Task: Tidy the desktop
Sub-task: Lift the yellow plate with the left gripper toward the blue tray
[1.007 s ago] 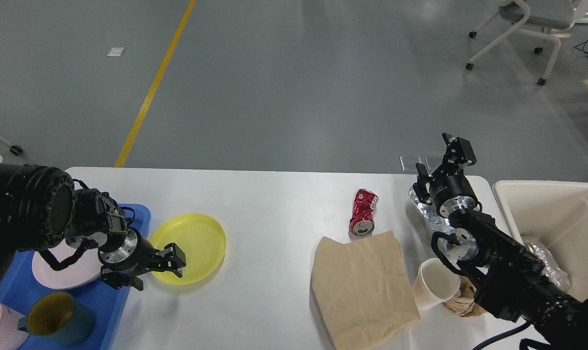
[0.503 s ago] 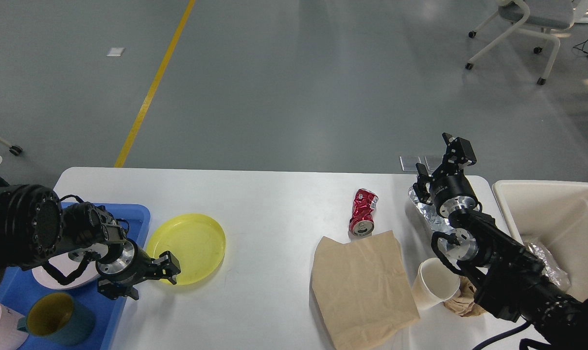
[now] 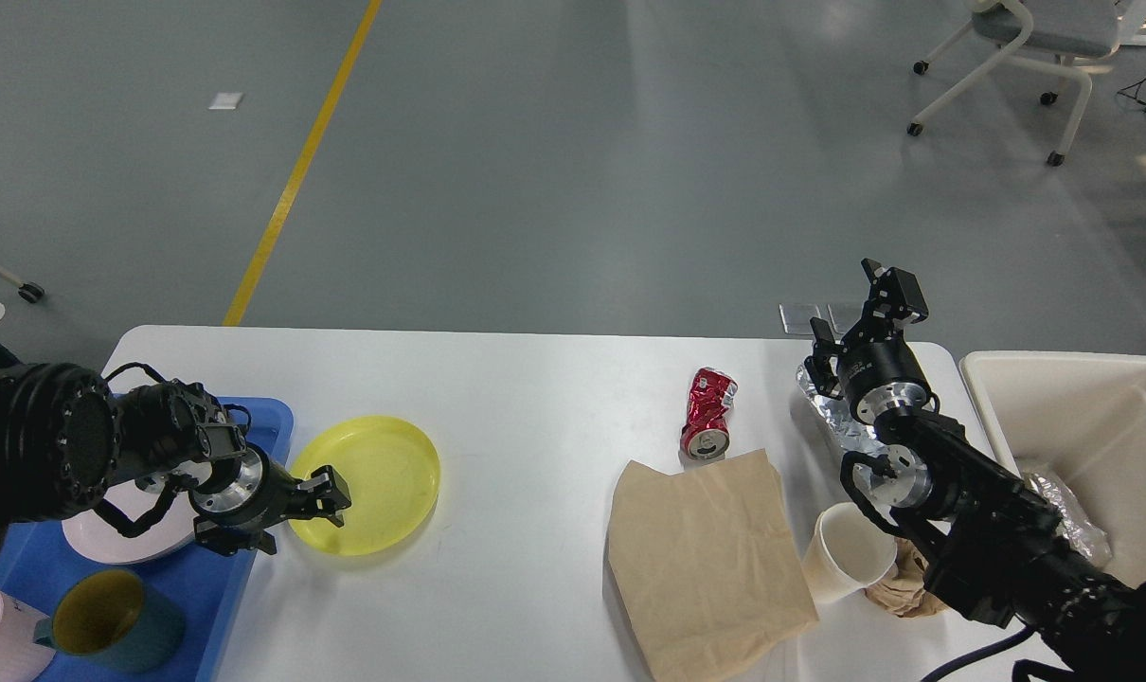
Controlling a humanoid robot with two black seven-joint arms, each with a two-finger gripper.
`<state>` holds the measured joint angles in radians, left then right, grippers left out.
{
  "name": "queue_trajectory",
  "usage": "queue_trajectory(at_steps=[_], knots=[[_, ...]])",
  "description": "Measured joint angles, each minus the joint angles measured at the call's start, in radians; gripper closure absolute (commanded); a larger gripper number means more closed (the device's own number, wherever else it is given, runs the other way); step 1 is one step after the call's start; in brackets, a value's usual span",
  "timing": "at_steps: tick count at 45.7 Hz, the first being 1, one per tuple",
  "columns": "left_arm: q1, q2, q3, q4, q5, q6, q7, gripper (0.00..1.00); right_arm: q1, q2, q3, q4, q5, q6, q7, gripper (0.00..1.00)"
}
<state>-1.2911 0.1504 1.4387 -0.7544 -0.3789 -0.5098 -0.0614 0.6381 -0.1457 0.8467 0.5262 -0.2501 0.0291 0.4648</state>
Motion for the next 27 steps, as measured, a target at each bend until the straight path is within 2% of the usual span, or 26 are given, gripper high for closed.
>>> queue_trajectory(at_steps=[20,27], knots=[[0.032,0.000,-0.015,0.024,0.000,0.001,0.000,0.43,0.000,0.000,0.000,0.000,0.000,0.000,0.000,0.00],[0.036,-0.001,-0.017,0.024,0.000,-0.003,0.000,0.58,0.000,0.000,0.000,0.000,0.000,0.000,0.000,0.00]])
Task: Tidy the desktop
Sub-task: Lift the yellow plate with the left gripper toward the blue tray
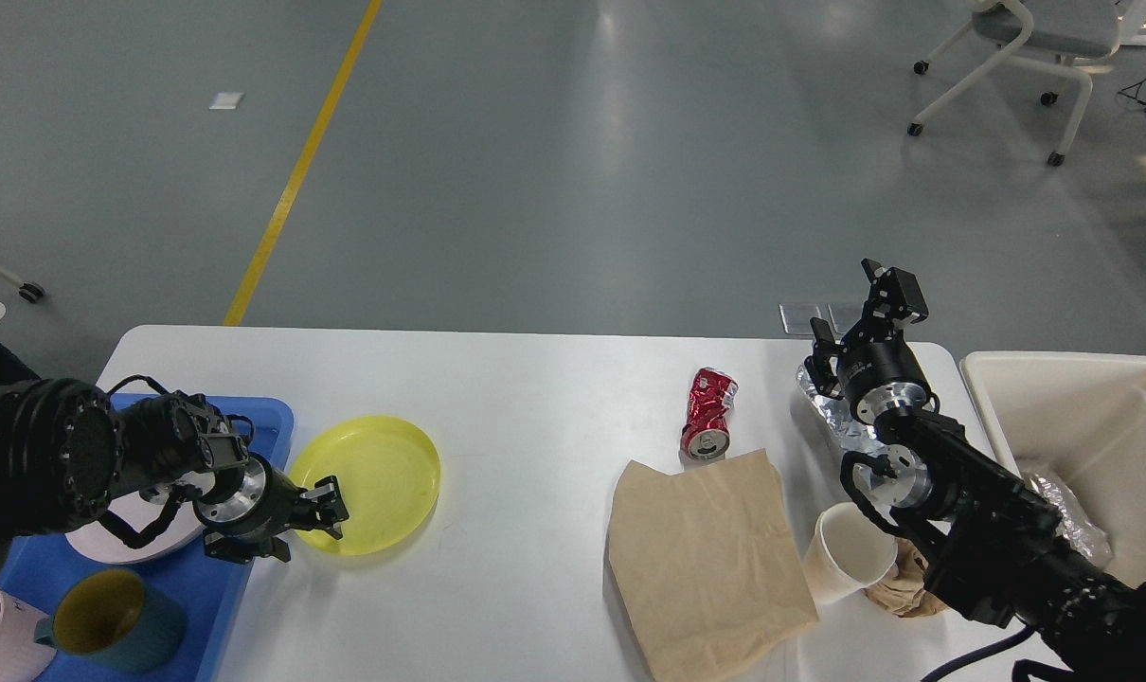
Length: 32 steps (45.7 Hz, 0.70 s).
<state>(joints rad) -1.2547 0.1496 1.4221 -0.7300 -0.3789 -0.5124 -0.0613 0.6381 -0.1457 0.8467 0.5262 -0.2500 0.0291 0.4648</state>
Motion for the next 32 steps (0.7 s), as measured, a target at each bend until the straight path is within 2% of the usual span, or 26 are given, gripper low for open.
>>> queue_trajectory(at_steps=[7,13,19,27,32], knots=[[0.007,-0.002,0.000,0.000,0.001,-0.009,0.008,0.73,0.000,0.000,0.000,0.000,0.000,0.000,0.000,0.00],[0.014,-0.002,0.000,0.000,0.003,-0.012,0.017,0.81,0.000,0.000,0.000,0.000,0.000,0.000,0.000,0.00],[0.017,-0.002,0.000,0.000,0.004,-0.031,0.027,1.00,0.000,0.000,0.000,0.000,0.000,0.000,0.000,0.00],[0.017,-0.001,0.000,0.001,0.009,-0.109,0.028,1.00,0.000,0.000,0.000,0.000,0.000,0.000,0.000,0.00],[0.014,-0.001,0.000,0.001,0.011,-0.125,0.029,1.00,0.000,0.000,0.000,0.000,0.000,0.000,0.000,0.00]])
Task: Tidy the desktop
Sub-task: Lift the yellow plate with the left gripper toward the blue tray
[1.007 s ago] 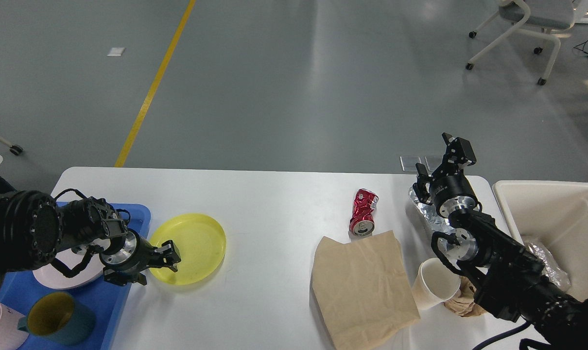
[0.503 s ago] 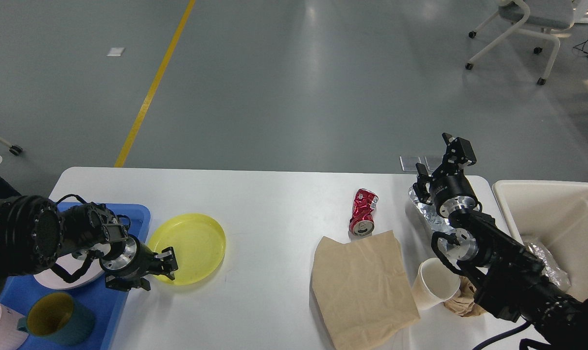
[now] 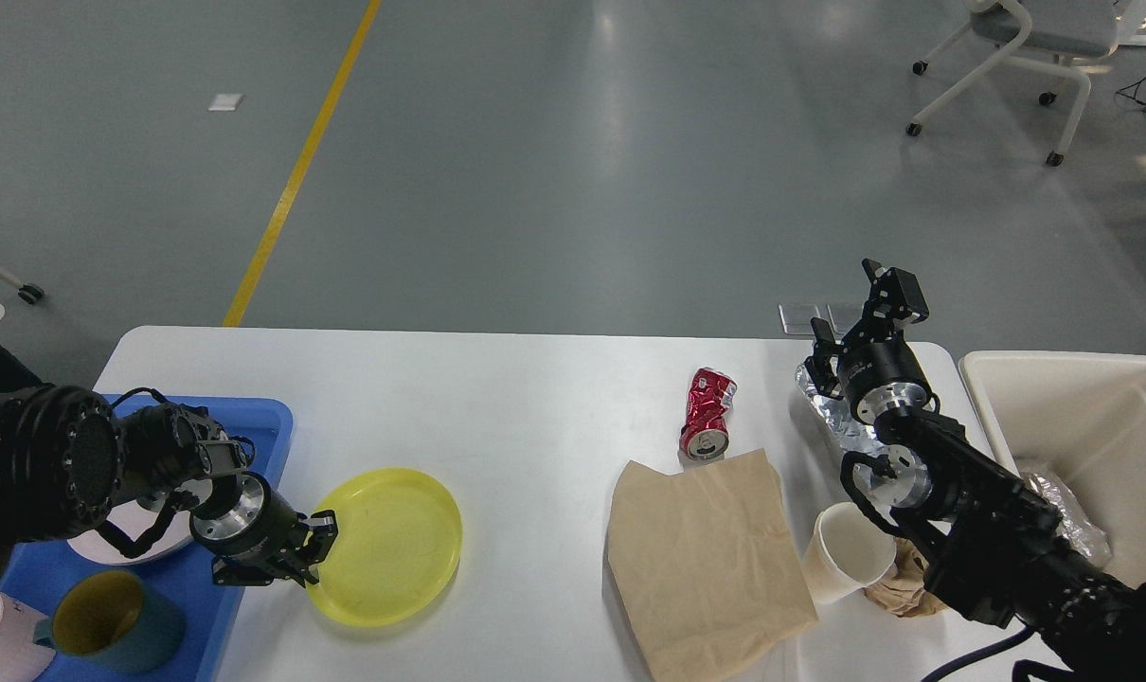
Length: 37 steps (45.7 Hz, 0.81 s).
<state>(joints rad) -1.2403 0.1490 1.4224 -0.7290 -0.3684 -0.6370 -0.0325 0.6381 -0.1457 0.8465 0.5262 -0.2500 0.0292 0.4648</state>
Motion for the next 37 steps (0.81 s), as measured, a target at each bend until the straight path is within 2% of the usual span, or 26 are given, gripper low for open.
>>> queue_trajectory(at_steps=[9,16,29,30,37], knots=[[-0.026,0.001,0.000,0.000,0.004,-0.018,0.001,1.00,0.000,0.000,0.000,0.000,0.000,0.000,0.000,0.00],[-0.081,0.024,0.004,0.000,0.006,-0.069,0.004,1.00,0.000,0.000,0.000,0.000,0.000,0.000,0.000,0.00],[-0.240,0.043,0.004,0.000,0.006,-0.177,0.088,1.00,0.000,0.000,0.000,0.000,0.000,0.000,0.000,0.00],[-0.276,0.051,0.005,0.000,0.007,-0.206,0.096,1.00,0.000,0.000,0.000,0.000,0.000,0.000,0.000,0.00],[-0.385,0.093,0.007,0.001,0.009,-0.297,0.113,1.00,0.000,0.000,0.000,0.000,0.000,0.000,0.000,0.00]])
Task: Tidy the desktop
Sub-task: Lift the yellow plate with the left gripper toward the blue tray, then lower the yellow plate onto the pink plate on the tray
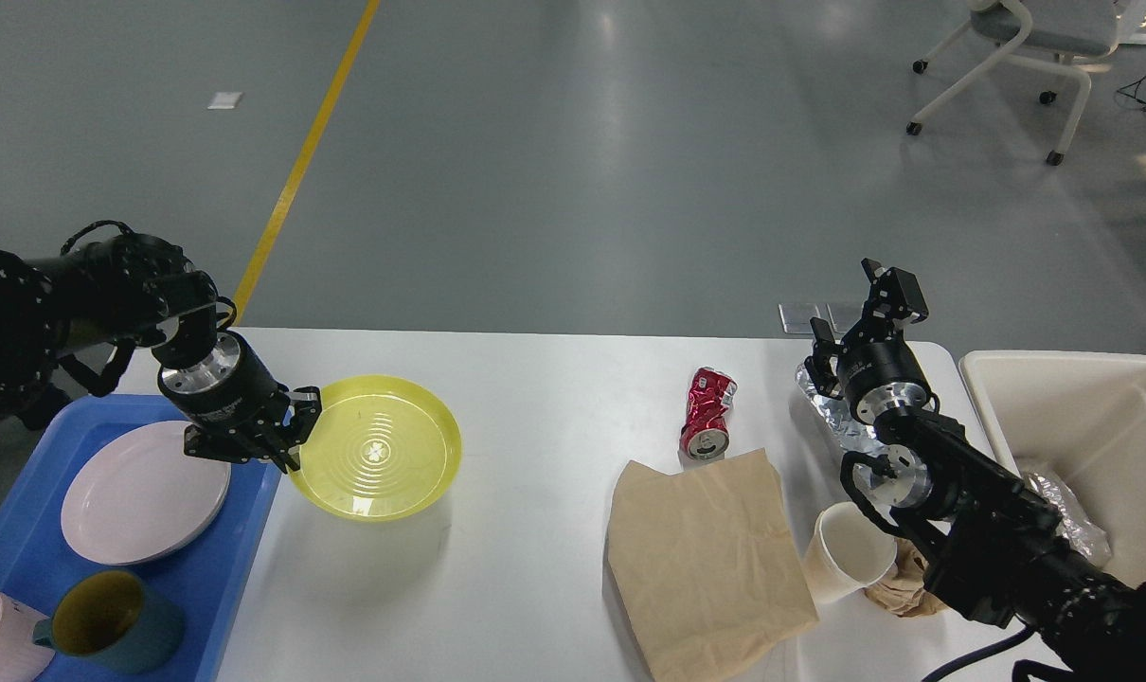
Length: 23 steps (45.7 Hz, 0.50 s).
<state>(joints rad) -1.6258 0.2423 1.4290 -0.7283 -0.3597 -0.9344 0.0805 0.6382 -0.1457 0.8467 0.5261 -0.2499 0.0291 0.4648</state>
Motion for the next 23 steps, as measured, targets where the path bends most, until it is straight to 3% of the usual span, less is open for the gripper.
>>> queue_trajectory(at_steps=[6,12,23], knots=[[-0.077,0.076,0.005,0.000,0.001,-0.023,0.003,1.00,0.000,0.000,0.000,0.000,0.000,0.000,0.000,0.00],[-0.081,0.162,0.006,0.000,-0.001,-0.026,0.004,1.00,0.000,0.000,0.000,0.000,0.000,0.000,0.000,0.00],[0.082,0.319,-0.004,0.100,-0.001,-0.026,0.004,1.00,0.000,0.000,0.000,0.000,0.000,0.000,0.000,0.00]])
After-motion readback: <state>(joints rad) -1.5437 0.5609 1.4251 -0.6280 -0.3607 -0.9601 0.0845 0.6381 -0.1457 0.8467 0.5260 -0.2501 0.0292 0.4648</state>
